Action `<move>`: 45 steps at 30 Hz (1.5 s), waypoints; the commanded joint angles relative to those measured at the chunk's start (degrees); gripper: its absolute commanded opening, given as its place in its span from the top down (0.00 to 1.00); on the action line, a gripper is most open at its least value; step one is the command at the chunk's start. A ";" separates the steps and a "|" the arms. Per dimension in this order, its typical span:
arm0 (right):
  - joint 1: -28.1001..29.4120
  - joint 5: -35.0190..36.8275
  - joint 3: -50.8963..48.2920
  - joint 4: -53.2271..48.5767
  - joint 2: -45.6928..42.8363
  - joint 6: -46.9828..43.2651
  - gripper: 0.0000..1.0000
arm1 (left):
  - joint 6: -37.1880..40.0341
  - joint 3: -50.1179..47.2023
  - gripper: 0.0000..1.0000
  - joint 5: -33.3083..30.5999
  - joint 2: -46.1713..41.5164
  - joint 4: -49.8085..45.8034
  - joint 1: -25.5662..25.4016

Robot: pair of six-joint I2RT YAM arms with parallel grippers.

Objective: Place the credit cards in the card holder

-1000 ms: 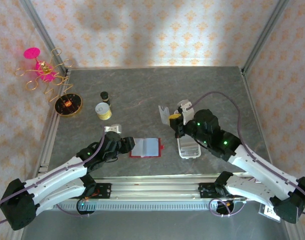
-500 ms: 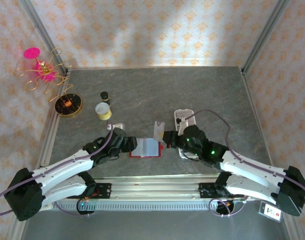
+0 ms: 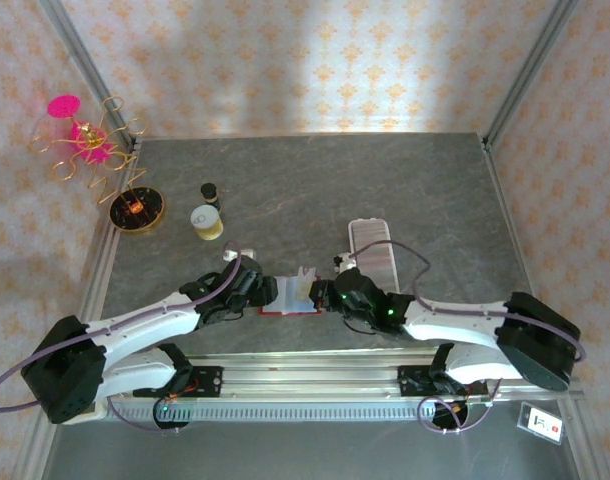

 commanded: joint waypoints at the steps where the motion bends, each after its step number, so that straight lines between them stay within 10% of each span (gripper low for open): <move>1: 0.72 1.05 2.46 3.54 2.82 1.57 1.00 | 0.71 -0.48 0.39 -0.77 0.62 2.90 -0.66; 45: 1.77 4.04 4.54 3.26 10.44 4.55 1.00 | 2.56 0.02 0.59 -2.27 11.74 1.02 -4.89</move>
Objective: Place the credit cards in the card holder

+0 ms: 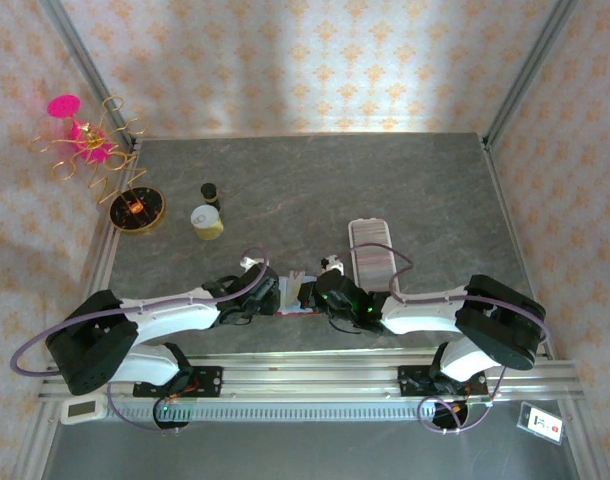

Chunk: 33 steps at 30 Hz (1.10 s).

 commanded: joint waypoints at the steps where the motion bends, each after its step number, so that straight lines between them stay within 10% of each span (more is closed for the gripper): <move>1: 0.27 2.84 0.48 -0.87 -0.31 0.83 1.00 | -0.17 -0.94 0.60 -0.36 0.82 -1.45 -0.36; 33: 0.33 0.24 0.51 2.65 3.59 2.23 1.00 | -1.67 -2.96 0.64 0.25 -0.81 0.07 -0.64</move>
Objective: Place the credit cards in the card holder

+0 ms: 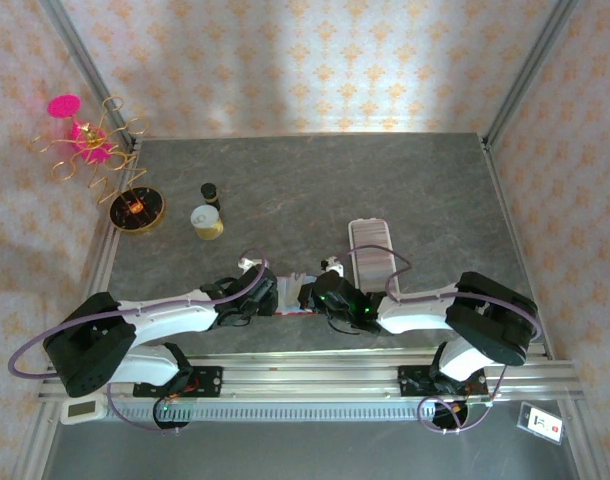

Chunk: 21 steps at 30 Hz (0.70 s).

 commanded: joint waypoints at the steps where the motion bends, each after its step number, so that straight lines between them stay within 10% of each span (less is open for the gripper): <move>1: 0.28 -0.22 0.35 1.71 0.87 1.35 1.00 | -1.19 -1.67 0.65 0.35 0.13 -0.80 -0.61; 21: 0.79 -2.58 -0.96 2.27 2.30 3.28 1.00 | -1.74 -2.64 0.66 0.71 -0.14 0.06 -0.66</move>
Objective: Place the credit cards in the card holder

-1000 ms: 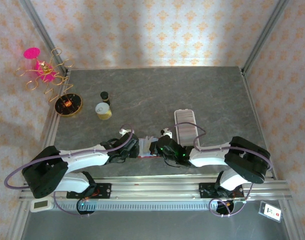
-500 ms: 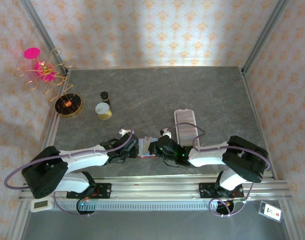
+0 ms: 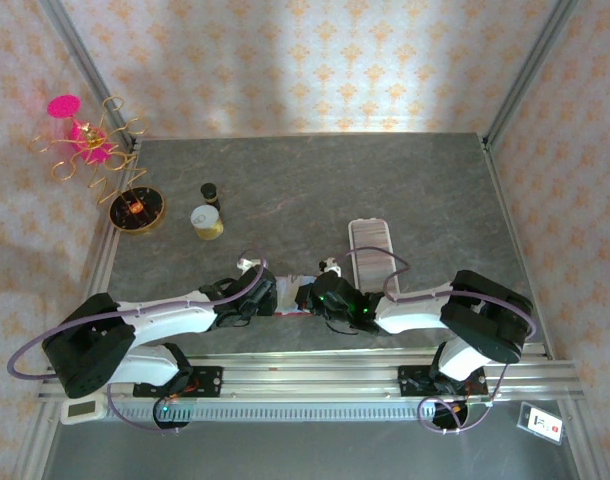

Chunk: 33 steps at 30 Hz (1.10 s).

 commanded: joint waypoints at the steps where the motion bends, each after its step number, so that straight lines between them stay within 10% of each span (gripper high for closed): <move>1: 0.77 -0.18 -0.80 -0.43 0.69 0.87 1.00 | -0.92 -1.87 0.66 0.89 0.15 -1.07 -0.64; 33: 0.81 2.03 -1.34 -0.69 -0.64 0.70 1.00 | -1.46 -3.10 0.68 1.63 0.11 0.00 -0.71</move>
